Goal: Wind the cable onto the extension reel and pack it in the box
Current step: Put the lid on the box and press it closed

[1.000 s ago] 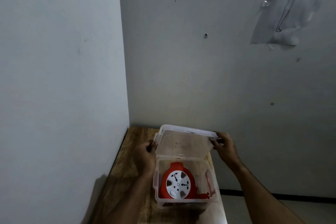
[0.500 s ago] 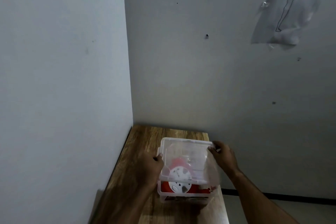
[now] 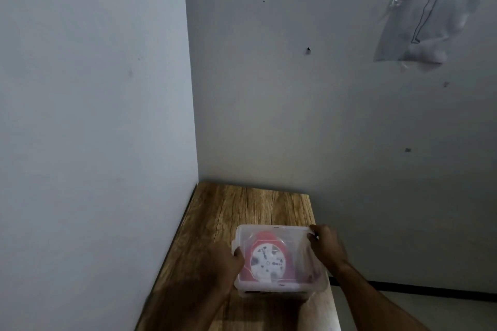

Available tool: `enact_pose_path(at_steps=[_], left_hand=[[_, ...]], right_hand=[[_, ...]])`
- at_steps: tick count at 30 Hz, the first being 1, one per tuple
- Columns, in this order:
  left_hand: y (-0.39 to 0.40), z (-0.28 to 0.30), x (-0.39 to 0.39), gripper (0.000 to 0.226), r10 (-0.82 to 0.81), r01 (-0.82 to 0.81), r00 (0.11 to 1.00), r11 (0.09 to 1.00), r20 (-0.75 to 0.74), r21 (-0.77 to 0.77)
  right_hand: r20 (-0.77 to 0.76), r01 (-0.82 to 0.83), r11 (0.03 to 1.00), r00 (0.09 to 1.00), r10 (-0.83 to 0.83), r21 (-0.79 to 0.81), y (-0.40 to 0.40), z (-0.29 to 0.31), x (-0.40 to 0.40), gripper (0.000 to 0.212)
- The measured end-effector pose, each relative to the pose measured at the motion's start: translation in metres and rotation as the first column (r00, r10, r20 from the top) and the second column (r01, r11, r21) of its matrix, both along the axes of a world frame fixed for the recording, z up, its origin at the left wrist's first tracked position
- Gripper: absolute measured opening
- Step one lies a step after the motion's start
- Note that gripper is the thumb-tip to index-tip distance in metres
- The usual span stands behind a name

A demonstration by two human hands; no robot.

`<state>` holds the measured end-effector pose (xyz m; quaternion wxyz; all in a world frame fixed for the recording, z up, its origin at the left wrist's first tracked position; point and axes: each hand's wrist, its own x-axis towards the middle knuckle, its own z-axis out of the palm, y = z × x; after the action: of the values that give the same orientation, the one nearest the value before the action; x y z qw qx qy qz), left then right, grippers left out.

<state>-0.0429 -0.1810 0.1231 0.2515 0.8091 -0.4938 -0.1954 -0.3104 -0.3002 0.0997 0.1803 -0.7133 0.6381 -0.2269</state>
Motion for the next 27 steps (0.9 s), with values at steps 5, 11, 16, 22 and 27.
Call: enact_pose_path(at_steps=[5, 11, 16, 22, 27], left_hand=[[-0.007, -0.009, -0.002, 0.035, 0.039, -0.039, 0.999, 0.999, 0.004, -0.020], [-0.026, -0.019, -0.007, 0.044, 0.051, -0.052, 0.997, 0.999, 0.054, 0.015], [-0.032, -0.016, -0.035, 0.090, -0.237, 0.313, 0.853, 0.945, 0.465, -0.093], [-0.047, -0.056, -0.052, 0.079, -0.484, 0.533, 0.772, 0.846, 0.412, -0.003], [-0.049, -0.057, -0.052, 0.084, -0.477, 0.522, 0.768, 0.853, 0.427, 0.013]], right_hand=[[0.051, -0.007, 0.998, 0.999, 0.003, 0.067, -0.005, -0.006, 0.002, 0.020], [0.138, -0.041, 0.982, 0.990, 0.015, 0.186, -0.015, -0.008, 0.003, 0.023], [0.214, -0.040, 0.974, 0.977, -0.009, 0.223, -0.016, -0.009, 0.004, 0.025], [0.480, -0.043, 0.906, 0.858, -0.183, 0.422, -0.007, -0.023, -0.005, 0.035], [0.499, 0.029, 0.821, 0.781, -0.375, 0.571, -0.003, -0.034, -0.009, 0.048]])
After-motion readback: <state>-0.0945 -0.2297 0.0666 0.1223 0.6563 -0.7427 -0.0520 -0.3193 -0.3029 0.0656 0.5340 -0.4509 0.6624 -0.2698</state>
